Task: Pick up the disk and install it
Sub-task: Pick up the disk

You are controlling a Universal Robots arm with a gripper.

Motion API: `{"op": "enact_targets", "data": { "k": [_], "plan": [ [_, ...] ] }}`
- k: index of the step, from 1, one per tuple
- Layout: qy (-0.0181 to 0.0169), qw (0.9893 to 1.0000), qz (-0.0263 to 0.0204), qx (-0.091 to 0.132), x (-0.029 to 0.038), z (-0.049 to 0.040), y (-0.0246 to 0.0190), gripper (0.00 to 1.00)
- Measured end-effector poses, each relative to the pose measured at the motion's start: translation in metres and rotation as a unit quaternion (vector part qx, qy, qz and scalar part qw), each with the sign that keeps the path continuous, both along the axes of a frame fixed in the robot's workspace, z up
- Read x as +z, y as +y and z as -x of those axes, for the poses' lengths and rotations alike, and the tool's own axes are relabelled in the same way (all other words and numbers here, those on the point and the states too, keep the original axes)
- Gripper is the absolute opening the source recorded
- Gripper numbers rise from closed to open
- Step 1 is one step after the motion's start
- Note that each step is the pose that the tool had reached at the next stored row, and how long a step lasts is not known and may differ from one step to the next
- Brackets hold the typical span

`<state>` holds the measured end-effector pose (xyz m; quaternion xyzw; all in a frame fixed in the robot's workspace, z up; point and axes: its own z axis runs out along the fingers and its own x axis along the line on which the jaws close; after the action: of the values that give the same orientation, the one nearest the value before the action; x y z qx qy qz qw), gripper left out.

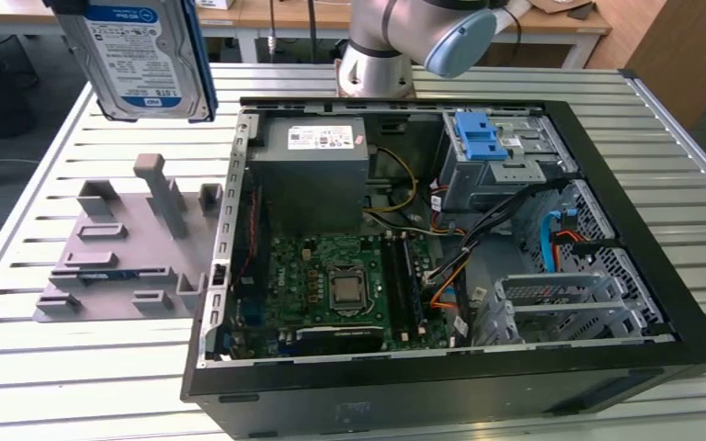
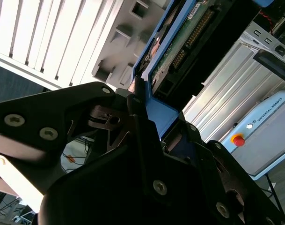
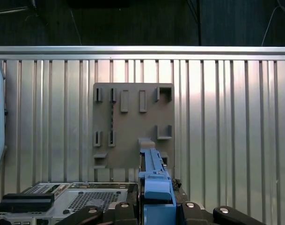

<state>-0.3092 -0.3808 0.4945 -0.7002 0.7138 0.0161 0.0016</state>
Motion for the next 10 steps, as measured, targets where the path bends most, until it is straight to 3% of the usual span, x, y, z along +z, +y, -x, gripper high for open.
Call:
{"op": "enact_targets", "data": {
  "k": [10],
  "plan": [
    [0.0000, 1.0000, 0.0000, 0.000, 0.0000, -0.0147, -0.0048, 0.36]
  ]
}}
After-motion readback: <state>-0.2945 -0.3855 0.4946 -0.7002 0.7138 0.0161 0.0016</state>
